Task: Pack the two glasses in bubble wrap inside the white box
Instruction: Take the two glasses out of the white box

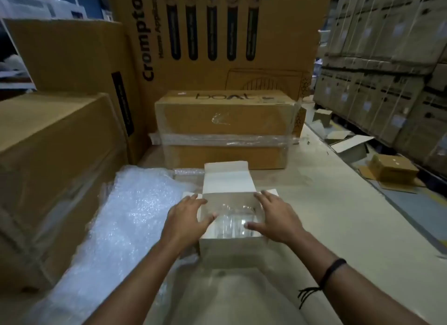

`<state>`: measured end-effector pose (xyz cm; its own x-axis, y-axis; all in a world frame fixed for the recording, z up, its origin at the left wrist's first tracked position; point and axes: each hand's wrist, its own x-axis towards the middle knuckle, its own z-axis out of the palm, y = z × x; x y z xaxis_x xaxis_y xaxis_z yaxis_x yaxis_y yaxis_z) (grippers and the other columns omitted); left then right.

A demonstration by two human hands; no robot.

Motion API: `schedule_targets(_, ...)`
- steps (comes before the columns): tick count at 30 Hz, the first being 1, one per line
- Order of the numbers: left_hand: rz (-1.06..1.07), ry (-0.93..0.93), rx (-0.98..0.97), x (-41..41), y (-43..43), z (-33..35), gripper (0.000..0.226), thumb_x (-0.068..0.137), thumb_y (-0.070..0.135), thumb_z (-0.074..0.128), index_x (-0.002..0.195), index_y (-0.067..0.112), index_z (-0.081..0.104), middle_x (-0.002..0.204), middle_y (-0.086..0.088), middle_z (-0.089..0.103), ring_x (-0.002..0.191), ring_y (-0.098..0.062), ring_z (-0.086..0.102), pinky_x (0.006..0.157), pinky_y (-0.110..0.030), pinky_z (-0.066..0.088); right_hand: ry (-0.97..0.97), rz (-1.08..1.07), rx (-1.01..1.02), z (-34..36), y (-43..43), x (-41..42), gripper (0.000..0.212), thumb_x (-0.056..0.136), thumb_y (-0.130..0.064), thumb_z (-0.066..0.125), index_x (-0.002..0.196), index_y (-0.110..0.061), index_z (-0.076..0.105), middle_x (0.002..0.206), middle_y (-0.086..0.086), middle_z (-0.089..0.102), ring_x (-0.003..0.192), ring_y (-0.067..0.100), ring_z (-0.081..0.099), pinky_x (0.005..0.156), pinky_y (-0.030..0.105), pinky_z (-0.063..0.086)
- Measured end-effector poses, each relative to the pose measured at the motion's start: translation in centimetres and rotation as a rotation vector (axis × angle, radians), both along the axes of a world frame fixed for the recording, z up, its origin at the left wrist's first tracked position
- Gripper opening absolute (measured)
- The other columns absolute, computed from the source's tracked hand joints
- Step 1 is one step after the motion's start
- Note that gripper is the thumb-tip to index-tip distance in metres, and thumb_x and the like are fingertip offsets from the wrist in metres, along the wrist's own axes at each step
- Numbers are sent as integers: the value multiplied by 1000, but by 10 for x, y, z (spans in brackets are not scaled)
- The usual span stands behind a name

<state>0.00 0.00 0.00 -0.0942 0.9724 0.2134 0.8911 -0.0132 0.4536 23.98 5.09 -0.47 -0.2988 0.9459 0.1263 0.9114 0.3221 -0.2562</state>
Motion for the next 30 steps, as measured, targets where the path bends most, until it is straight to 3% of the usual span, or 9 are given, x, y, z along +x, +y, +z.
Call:
schedule_targets(5,-34,-4,-131,-4,-1,-30,60,93,57,49,144,27,43,158,1,28,147,-16,19,115,-37,23,-16,-23,-127,-21,2,-2,96,74,-77,58,151,-29,25,158,2,28,144,21,27,112,39,30)
schedule_targets(9,-65,48,-211,-13,12,-36,61,93,56,50,146,26,40,157,0,30,145,-16,22,112,-38,29,-90,-27,-113,-18,11,-7,93,71,-80,56,148,-33,31,153,2,35,139,23,32,108,42,31)
schedule_targets(14,-69,392,-106,-3,34,-24,61,91,65,42,142,32,44,137,-1,49,126,-23,39,100,-39,32,-271,-26,-96,-9,32,-15,84,72,-86,45,142,-40,41,136,9,43,126,28,37,100,42,34)
schedule_targets(20,-48,613,-309,24,63,-19,74,84,78,36,143,35,39,140,-8,51,130,-33,34,100,-47,26,-307,-78,-162,-8,42,-31,73,72,-81,55,133,-43,51,133,9,39,124,30,35,102,43,32)
schedule_targets(25,-24,455,-383,26,74,-12,65,76,76,56,126,34,55,126,-2,61,130,-31,32,96,-44,24,-158,-101,-237,-5,42,-27,59,69,-67,71,121,-43,57,128,5,39,120,27,36,95,39,31)
schedule_targets(30,16,284,-269,20,60,-12,42,75,65,67,102,35,55,106,3,65,113,-24,43,83,-39,22,16,-85,-268,-2,36,-22,29,73,-48,79,93,-35,62,120,-1,53,120,25,38,87,35,28)
